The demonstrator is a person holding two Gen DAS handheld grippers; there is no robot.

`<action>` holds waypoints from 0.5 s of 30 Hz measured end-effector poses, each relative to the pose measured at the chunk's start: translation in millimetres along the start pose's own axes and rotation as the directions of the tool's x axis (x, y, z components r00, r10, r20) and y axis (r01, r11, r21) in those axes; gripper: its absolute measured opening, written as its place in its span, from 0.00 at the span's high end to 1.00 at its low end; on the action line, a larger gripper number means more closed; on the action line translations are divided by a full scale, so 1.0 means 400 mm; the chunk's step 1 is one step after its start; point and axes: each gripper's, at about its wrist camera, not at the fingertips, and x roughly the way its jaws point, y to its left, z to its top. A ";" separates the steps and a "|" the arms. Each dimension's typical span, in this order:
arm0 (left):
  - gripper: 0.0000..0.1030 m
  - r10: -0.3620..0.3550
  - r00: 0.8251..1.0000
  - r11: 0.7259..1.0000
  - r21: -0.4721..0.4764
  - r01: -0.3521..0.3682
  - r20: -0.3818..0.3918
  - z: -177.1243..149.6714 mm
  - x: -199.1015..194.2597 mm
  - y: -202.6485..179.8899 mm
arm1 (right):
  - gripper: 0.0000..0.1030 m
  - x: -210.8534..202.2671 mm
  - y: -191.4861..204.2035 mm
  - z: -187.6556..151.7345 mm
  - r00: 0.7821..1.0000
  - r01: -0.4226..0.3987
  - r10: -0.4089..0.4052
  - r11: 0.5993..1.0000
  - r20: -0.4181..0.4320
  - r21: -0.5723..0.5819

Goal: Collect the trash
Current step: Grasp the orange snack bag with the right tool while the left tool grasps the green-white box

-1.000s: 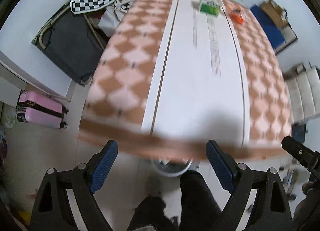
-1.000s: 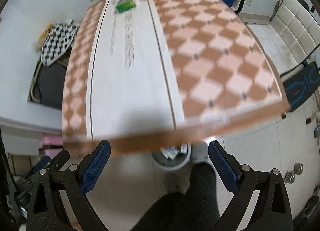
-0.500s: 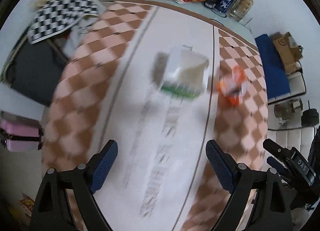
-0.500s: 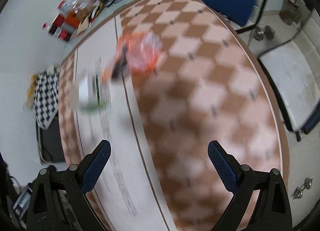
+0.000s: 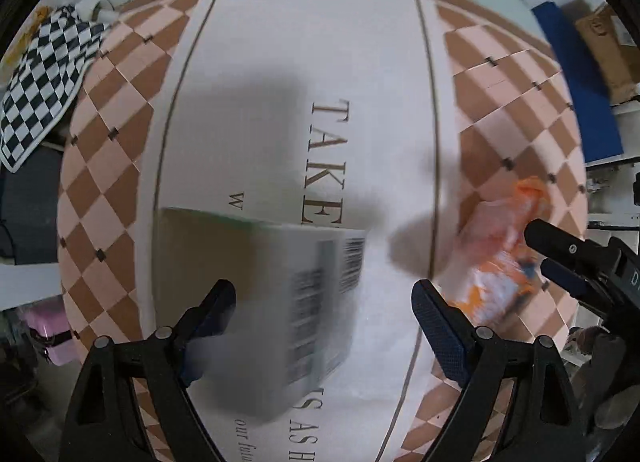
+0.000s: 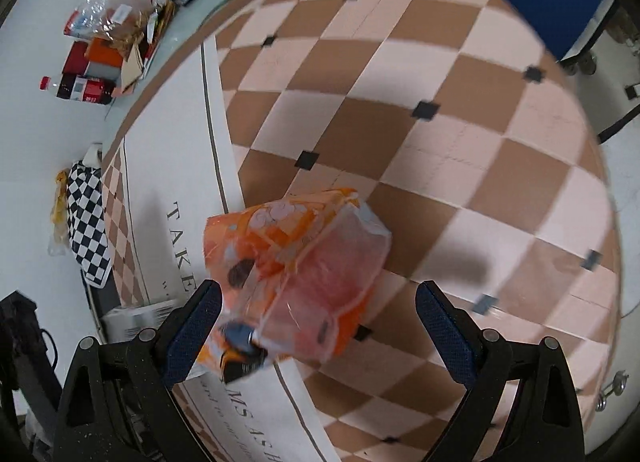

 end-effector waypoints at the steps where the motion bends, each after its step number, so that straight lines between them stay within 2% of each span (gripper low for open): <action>1: 0.14 0.008 1.000 1.000 -0.003 -0.008 -0.007 0.001 0.012 0.004 | 0.13 0.011 0.001 -0.004 1.000 -0.001 0.001 1.000 -0.006 0.001; 3: 0.14 0.020 1.000 1.000 -0.009 -0.020 0.005 -0.004 0.021 0.013 | 0.31 0.034 0.006 -0.002 1.000 -0.012 0.012 1.000 -0.010 0.007; 4: 0.21 0.023 1.000 1.000 -0.013 -0.023 0.017 -0.008 0.020 0.019 | 0.35 0.037 0.007 -0.006 1.000 -0.021 0.021 1.000 -0.008 0.006; 5: 0.44 0.020 0.999 1.000 -0.018 -0.020 0.032 -0.014 0.017 0.025 | 0.38 0.038 0.014 -0.008 1.000 -0.021 0.021 1.000 0.003 -0.002; 6: 0.54 0.018 0.999 1.000 -0.025 -0.017 0.043 -0.019 0.013 0.033 | 0.42 0.034 0.020 -0.013 1.000 -0.019 0.019 1.000 0.016 -0.012; 7: 0.66 0.010 0.999 0.999 -0.034 -0.009 0.050 -0.026 0.008 0.040 | 0.51 0.030 0.023 -0.020 0.999 -0.022 0.022 1.000 0.025 -0.022; 9: 0.74 0.002 0.996 0.999 -0.036 0.001 0.086 -0.044 -0.012 0.050 | 0.59 0.020 0.042 -0.034 0.999 -0.013 0.015 0.998 0.040 -0.059; 10: 0.86 0.005 0.995 1.000 -0.032 -0.001 0.098 -0.051 -0.021 0.051 | 0.64 0.014 0.042 -0.041 0.999 -0.011 0.014 0.998 0.045 -0.067; 13: 0.96 -0.002 0.992 1.000 -0.025 0.005 0.128 -0.077 -0.049 0.058 | 0.70 -0.004 0.054 -0.064 0.998 -0.013 0.019 0.996 0.066 -0.085; 15: 0.97 0.008 0.988 1.000 -0.022 -0.005 0.155 -0.097 -0.072 0.063 | 0.73 -0.020 0.052 -0.077 0.997 -0.020 0.027 0.996 0.076 -0.089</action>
